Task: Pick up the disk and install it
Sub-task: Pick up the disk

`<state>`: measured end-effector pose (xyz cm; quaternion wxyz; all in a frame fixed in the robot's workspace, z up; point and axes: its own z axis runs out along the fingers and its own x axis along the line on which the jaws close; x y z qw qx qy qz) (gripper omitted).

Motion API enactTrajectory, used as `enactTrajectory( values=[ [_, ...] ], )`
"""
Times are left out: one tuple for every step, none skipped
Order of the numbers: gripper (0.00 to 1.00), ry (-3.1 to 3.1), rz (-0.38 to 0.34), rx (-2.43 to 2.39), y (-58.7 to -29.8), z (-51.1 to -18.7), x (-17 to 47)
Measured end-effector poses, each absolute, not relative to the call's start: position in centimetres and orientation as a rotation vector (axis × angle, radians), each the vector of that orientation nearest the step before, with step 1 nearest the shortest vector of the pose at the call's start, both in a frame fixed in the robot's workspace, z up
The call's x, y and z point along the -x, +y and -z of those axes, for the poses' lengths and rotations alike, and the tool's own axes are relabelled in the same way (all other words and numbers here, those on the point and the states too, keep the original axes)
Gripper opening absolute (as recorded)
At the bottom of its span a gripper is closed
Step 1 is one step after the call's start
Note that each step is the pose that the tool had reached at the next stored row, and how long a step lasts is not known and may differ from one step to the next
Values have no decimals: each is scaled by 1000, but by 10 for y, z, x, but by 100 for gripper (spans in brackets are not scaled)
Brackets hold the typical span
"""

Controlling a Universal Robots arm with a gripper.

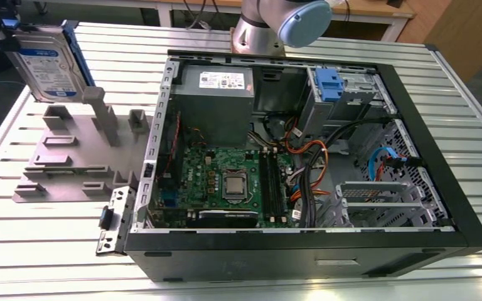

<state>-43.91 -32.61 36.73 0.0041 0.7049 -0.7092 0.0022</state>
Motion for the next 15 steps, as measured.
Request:
enactTrajectory(
  values=[
    [36,-2222,-7,-2209,-326,-369,439],
    [36,-2222,-7,-2209,-326,-371,439],
    [36,-2222,-7,-2209,-326,-373,439],
    [36,-2222,-7,-2209,-326,-374,439],
    [36,-2222,-7,-2209,-326,-376,439],
    [36,-2222,-7,-2209,-326,-377,439],
    [36,-2222,-7,-2209,-326,-379,439],
    [36,-2222,-7,-2209,-326,-381,439],
    [36,-2222,-7,-2209,-326,-383,439],
    [36,-2222,-7,-2209,-326,-384,439],
    [36,-2222,-7,-2209,-326,-386,439],
    [36,-2222,-7,-2209,-326,-388,439],
    [36,-2222,-7,-2209,-326,-390,439],
    [36,-2222,-7,-2209,-326,-391,439],
    [36,-2222,-7,-2209,-326,-393,439]
  ],
)
